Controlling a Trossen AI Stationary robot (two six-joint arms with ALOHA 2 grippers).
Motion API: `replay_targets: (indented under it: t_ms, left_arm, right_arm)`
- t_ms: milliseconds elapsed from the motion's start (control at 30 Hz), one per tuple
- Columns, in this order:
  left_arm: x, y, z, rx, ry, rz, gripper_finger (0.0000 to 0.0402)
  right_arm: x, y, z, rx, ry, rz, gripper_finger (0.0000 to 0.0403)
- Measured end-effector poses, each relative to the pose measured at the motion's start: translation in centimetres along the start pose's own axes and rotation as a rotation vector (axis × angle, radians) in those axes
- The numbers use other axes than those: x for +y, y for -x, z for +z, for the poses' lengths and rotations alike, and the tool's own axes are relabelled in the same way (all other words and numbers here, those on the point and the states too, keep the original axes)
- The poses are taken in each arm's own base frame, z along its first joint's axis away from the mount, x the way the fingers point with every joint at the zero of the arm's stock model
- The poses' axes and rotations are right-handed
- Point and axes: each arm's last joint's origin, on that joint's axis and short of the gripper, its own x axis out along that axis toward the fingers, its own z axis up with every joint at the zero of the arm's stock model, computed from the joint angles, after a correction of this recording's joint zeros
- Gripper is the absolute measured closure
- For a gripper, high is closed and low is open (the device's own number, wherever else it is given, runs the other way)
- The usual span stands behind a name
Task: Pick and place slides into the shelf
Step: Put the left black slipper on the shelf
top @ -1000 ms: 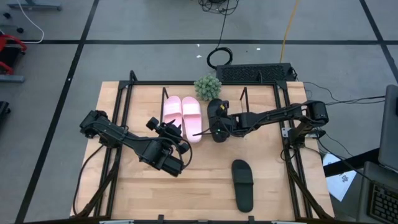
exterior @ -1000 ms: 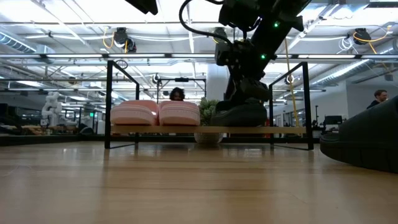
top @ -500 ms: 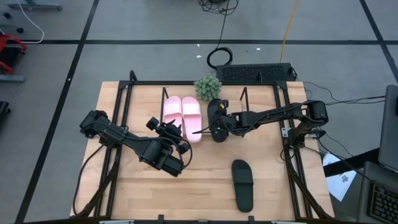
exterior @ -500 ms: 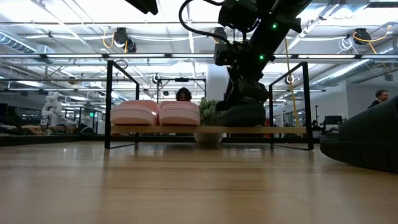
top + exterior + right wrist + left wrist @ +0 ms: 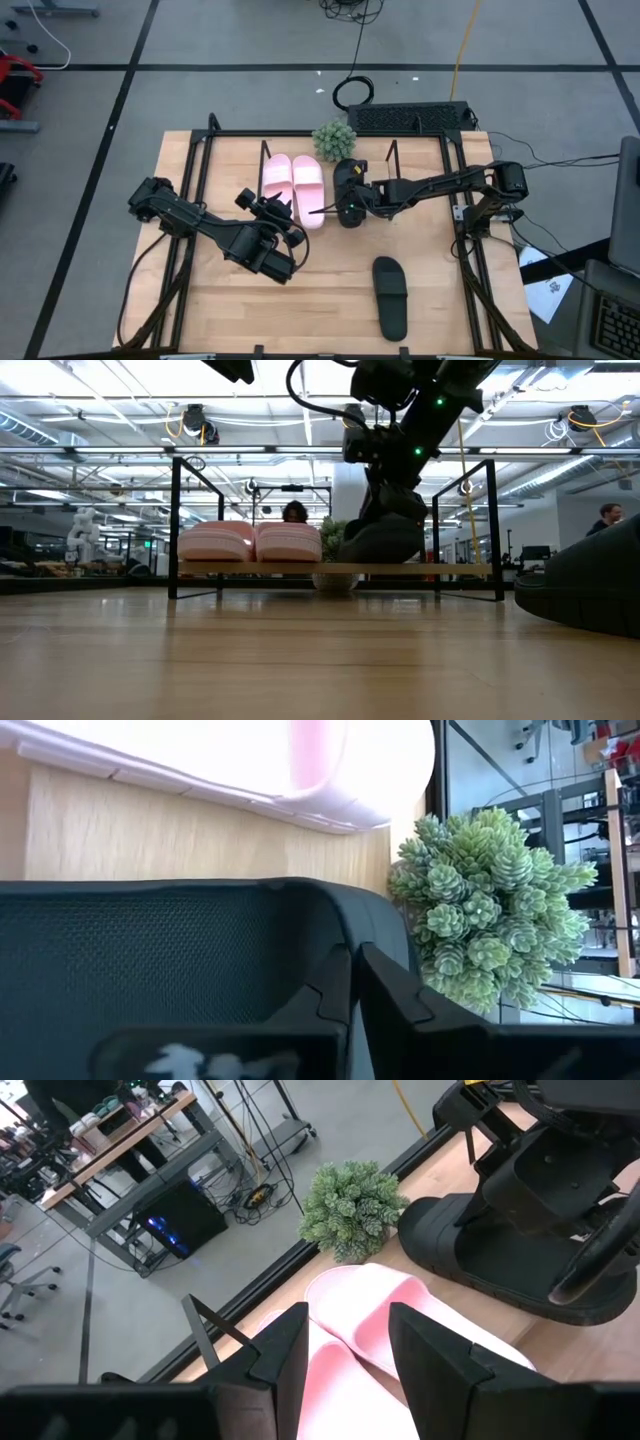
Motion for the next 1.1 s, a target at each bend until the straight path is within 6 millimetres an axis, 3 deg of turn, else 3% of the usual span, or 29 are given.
replay_targets:
  t_ms: [1100]
  left_arm:
    - [0.0, 0.0, 0.0, -0.001, 0.006, -0.003, 0.0256]
  right_arm:
    - [0.2, 0.1, 1.1, -0.087, -0.049, -0.031, 0.0403]
